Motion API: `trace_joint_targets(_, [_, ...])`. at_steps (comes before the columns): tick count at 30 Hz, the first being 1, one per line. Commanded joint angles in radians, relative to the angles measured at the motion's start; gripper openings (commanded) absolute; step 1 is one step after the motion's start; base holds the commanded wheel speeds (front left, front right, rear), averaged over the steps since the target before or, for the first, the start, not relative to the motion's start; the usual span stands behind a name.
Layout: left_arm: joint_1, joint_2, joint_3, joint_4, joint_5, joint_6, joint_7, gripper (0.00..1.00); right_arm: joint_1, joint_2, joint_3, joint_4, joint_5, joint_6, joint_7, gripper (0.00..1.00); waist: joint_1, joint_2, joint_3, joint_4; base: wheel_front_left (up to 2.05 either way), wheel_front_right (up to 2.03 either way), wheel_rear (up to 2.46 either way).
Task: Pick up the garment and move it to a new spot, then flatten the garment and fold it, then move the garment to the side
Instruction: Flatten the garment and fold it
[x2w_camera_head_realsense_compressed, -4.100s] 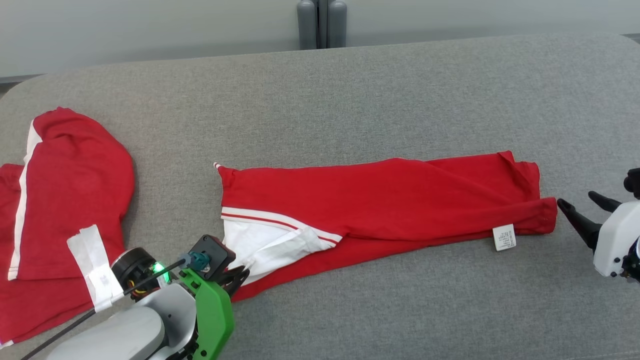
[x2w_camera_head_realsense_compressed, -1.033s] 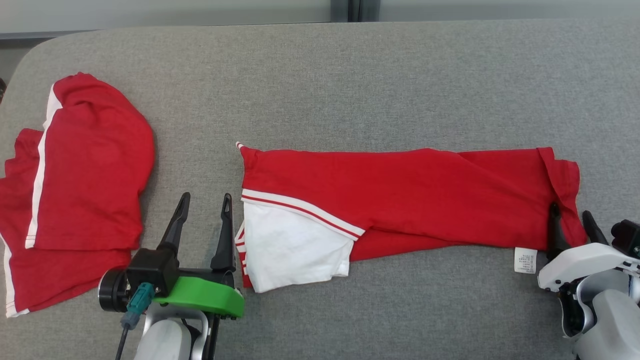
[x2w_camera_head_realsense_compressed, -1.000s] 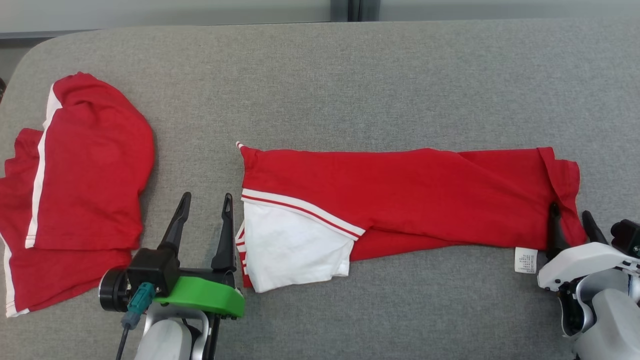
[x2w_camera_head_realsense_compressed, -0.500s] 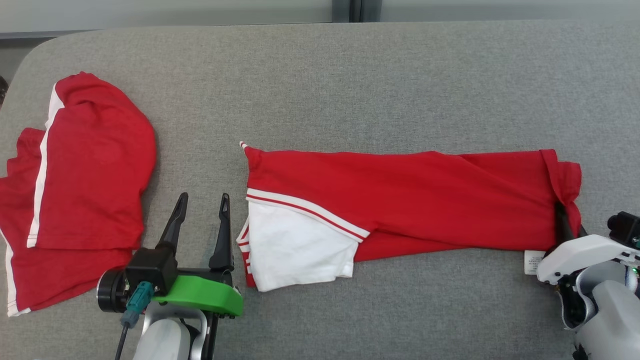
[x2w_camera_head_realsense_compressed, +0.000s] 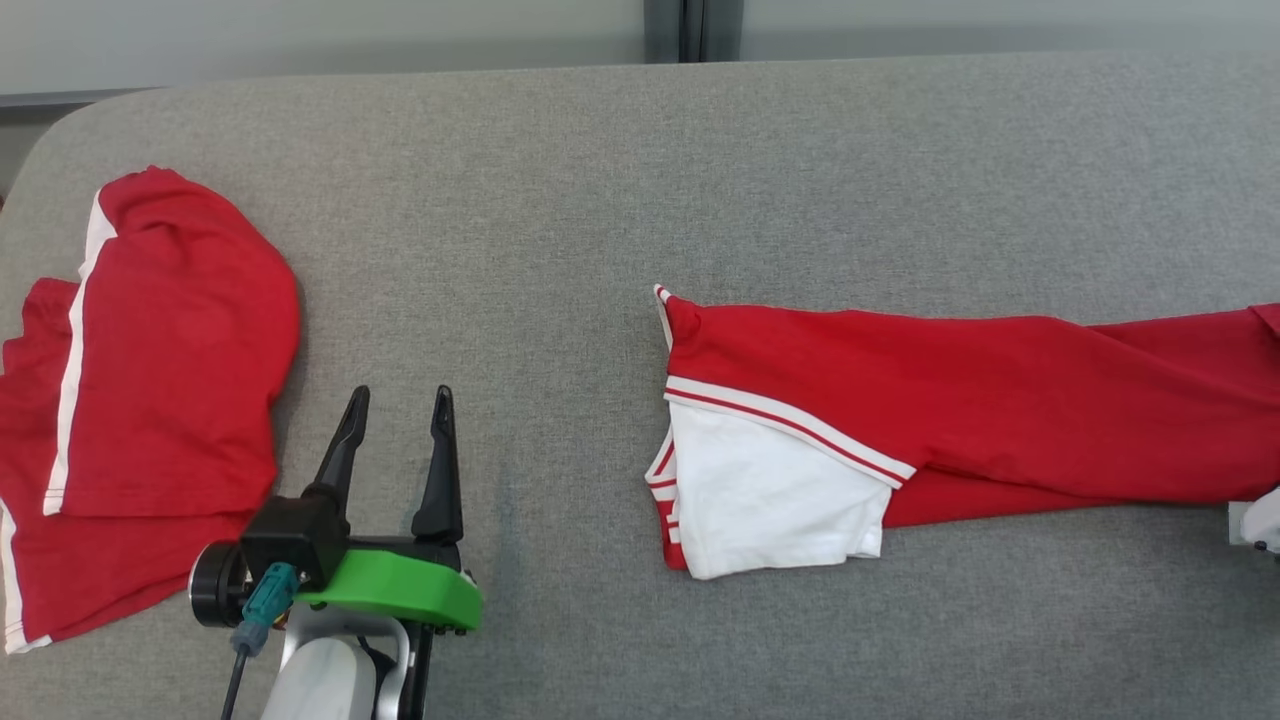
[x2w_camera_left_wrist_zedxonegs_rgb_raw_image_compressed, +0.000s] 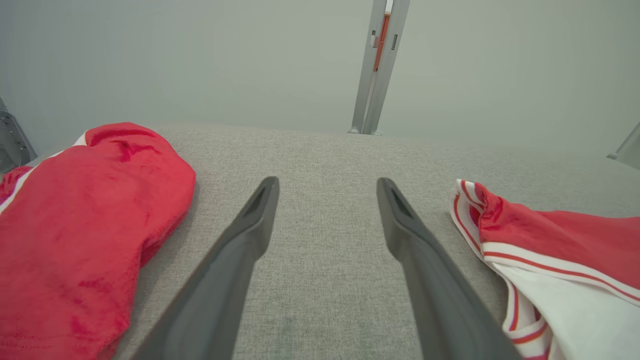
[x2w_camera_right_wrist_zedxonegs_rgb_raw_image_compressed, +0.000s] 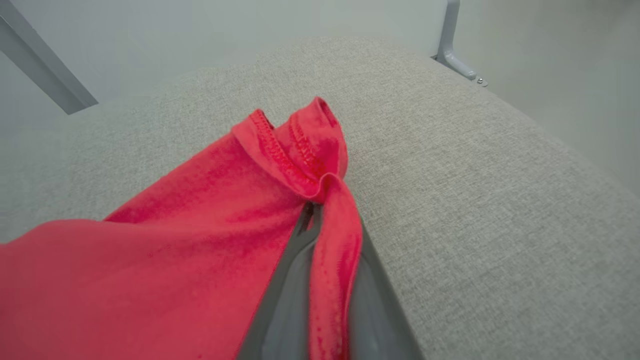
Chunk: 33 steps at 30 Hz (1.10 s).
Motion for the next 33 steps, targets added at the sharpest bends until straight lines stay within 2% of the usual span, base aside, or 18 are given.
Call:
trace_joint_targets(1, [-0.004, 0.002, 0.004, -0.001, -0.003, 0.000, 0.000, 1.00, -0.010, 0.008, 0.008, -0.013, -0.010, -0.002, 0.000, 0.00, 0.0000, -0.0001, -0.011, -0.007, 0.00, 0.00, 0.00])
trace_joint_targets(11, [0.050, 0.002, 0.005, 0.007, -0.022, 0.007, 0.000, 1.00, 0.049, 0.097, 0.123, -0.198, 0.006, -0.001, 0.000, 0.00, 0.0000, -0.0001, -0.100, -0.032, 0.00, 0.00, 0.00])
trace_joint_targets(19, [0.069, 0.002, 0.014, 0.006, -0.020, 0.003, 0.000, 1.00, 0.079, 0.201, 0.301, -0.370, 0.075, -0.001, 0.007, 0.00, 0.0000, -0.0001, -0.131, -0.030, 0.00, 0.00, 0.00])
trace_joint_targets(23, [0.076, 0.002, 0.002, 0.006, -0.025, 0.001, 0.000, 1.00, 0.084, 0.214, 0.392, -0.430, 0.106, -0.001, 0.029, 0.00, 0.0000, -0.0001, -0.135, -0.013, 0.00, 0.00, 0.00])
trace_joint_targets(27, [0.082, 0.002, -0.013, 0.006, -0.038, 0.008, 0.000, 1.00, 0.094, 0.251, 0.457, -0.452, 0.138, -0.001, 0.039, 0.00, 0.0000, -0.0001, -0.140, 0.016, 0.00, 0.00, 0.00])
trace_joint_targets(33, [0.088, 0.002, -0.028, 0.007, -0.047, 0.018, 0.000, 1.00, 0.096, 0.304, 0.536, -0.422, 0.171, -0.001, 0.030, 0.00, 0.0000, -0.0001, -0.139, 0.075, 0.00, 0.00, 0.00])
